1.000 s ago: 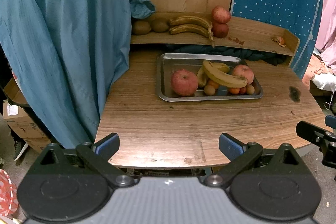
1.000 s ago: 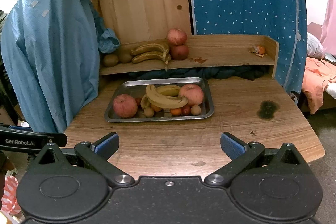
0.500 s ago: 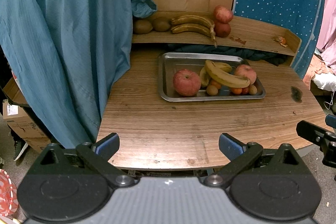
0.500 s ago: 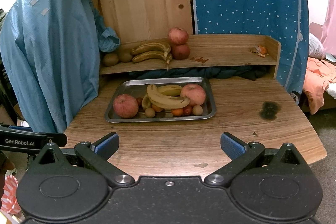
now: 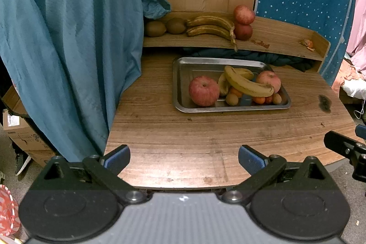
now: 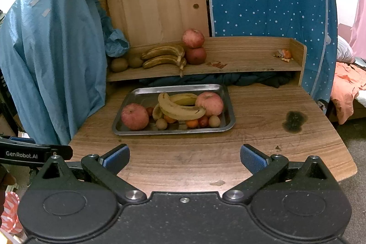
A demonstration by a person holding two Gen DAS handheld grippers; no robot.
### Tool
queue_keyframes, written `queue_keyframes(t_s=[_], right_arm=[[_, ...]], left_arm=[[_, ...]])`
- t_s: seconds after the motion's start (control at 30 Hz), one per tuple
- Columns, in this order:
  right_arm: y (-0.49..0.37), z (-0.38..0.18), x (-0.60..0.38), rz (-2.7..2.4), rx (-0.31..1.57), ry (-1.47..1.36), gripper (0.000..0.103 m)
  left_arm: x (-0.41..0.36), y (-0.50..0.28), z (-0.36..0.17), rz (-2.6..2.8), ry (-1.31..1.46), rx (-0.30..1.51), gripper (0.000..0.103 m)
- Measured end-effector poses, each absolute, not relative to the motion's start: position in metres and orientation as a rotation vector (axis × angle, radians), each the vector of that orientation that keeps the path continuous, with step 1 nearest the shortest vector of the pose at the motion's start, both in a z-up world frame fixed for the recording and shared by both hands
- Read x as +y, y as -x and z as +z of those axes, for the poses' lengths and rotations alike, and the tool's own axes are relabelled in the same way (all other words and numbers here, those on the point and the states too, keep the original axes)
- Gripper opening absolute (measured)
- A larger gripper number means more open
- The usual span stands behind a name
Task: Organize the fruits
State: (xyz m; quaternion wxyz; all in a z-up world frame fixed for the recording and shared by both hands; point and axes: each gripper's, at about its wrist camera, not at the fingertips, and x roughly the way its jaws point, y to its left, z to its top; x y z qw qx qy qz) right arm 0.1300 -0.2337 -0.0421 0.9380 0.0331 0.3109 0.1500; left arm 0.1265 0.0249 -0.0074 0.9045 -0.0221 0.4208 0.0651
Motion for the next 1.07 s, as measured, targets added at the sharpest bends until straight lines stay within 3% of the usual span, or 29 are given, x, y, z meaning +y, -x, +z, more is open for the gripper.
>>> queue_keyframes(t_s=[1.07], right_arm=[[-0.144, -0.049, -0.243, 0.314, 0.656, -0.068, 0.102]], left_arm=[[0.019, -0.139, -0.010, 0.143, 0.028, 0.890, 0.103]])
